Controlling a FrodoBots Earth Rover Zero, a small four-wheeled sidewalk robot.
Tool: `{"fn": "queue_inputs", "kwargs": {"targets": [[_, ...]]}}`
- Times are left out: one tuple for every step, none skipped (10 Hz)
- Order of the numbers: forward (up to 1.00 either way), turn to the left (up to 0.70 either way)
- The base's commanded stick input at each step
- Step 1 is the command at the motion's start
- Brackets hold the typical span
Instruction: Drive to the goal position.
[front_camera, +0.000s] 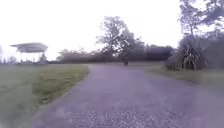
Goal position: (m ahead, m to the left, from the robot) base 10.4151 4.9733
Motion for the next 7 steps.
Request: {"fn": "queue_inputs", "kwargs": {"targets": [[0.70,-0.35],[0.70,-0.35],[0.70,0.00],[0.70,0.00],[0.70,0.00],[0.70,0.00],[0.70,0.00]]}}
